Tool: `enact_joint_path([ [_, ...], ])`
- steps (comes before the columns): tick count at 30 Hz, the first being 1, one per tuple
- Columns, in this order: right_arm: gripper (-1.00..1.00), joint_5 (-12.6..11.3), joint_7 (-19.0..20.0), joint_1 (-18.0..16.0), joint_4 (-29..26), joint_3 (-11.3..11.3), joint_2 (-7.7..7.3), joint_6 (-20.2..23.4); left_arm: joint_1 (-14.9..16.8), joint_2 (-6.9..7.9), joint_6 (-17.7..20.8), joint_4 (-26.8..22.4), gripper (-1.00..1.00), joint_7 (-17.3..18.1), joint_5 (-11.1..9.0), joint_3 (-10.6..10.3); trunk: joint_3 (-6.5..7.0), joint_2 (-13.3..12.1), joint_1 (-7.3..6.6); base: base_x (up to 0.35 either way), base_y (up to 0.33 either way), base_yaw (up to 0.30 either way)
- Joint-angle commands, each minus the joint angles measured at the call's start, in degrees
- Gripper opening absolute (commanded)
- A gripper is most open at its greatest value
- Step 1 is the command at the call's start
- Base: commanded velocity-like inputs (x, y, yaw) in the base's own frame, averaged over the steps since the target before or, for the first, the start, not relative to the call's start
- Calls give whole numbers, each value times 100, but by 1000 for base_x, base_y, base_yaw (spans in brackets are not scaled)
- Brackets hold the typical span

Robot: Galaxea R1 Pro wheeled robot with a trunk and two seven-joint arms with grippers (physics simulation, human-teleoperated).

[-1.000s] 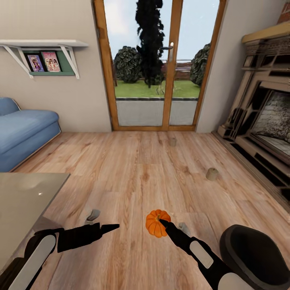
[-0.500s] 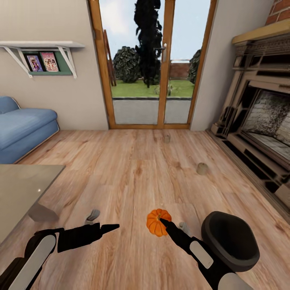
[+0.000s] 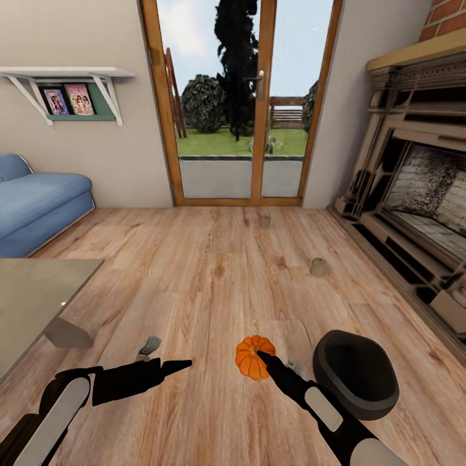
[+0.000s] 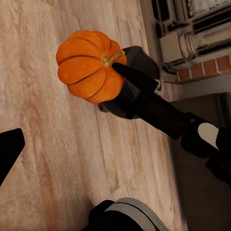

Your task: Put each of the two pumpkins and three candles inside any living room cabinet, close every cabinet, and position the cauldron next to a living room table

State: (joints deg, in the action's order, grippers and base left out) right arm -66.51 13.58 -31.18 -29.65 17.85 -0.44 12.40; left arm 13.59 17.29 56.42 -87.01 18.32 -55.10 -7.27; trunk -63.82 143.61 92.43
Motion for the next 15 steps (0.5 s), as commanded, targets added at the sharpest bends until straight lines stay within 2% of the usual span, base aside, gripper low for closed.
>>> enact_joint_path([
  [1,-100,-38,4,-3,-1,21,-6,8,4,3,9,0,100,40,37,-2,-5,2,-1,-3,-2,0],
  [5,-100,-38,4,-2,-3,24,-7,8,4,3,9,0,100,43,42,-2,-5,2,-1,-1,-1,0],
  [15,-100,-38,6,-2,1,25,-8,8,4,3,9,0,100,17,45,-3,217,-11,-27,0,0,0],
])
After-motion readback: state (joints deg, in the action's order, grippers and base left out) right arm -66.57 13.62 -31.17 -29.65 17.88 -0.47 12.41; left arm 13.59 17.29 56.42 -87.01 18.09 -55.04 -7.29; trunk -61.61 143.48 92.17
